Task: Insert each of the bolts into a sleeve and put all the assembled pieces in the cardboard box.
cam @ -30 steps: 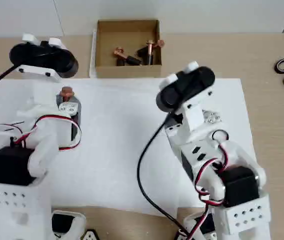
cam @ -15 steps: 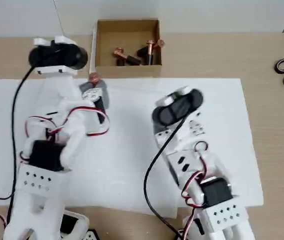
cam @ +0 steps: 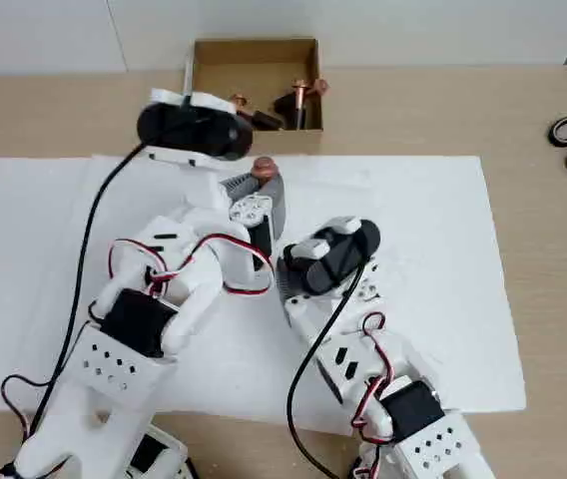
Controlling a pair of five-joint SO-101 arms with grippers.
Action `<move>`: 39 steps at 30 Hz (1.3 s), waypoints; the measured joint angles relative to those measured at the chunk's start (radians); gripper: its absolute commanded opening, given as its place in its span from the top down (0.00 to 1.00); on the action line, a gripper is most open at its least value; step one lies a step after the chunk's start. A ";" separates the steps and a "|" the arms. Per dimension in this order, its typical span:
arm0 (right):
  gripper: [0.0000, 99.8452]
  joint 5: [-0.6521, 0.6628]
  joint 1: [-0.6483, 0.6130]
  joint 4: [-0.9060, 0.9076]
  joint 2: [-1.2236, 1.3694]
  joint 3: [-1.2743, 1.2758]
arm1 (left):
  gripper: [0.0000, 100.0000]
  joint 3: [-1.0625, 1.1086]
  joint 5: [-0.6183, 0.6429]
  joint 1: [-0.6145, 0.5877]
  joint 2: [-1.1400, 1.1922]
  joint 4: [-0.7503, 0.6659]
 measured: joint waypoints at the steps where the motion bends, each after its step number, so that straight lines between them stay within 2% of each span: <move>1: 1.00 0.000 -0.003 0.000 -0.005 0.002 | 0.99 0.017 0.000 0.000 0.000 -0.020; 5: 1.00 0.000 -0.003 0.000 -0.017 0.002 | 0.99 0.066 -0.002 0.026 0.000 -0.072; 16: 1.00 0.000 -0.003 0.000 -0.018 0.003 | 0.99 0.071 0.038 0.044 0.000 -0.080; 39: 1.00 -0.002 0.002 0.000 -0.018 0.005 | 0.99 0.071 0.052 0.094 -0.002 0.061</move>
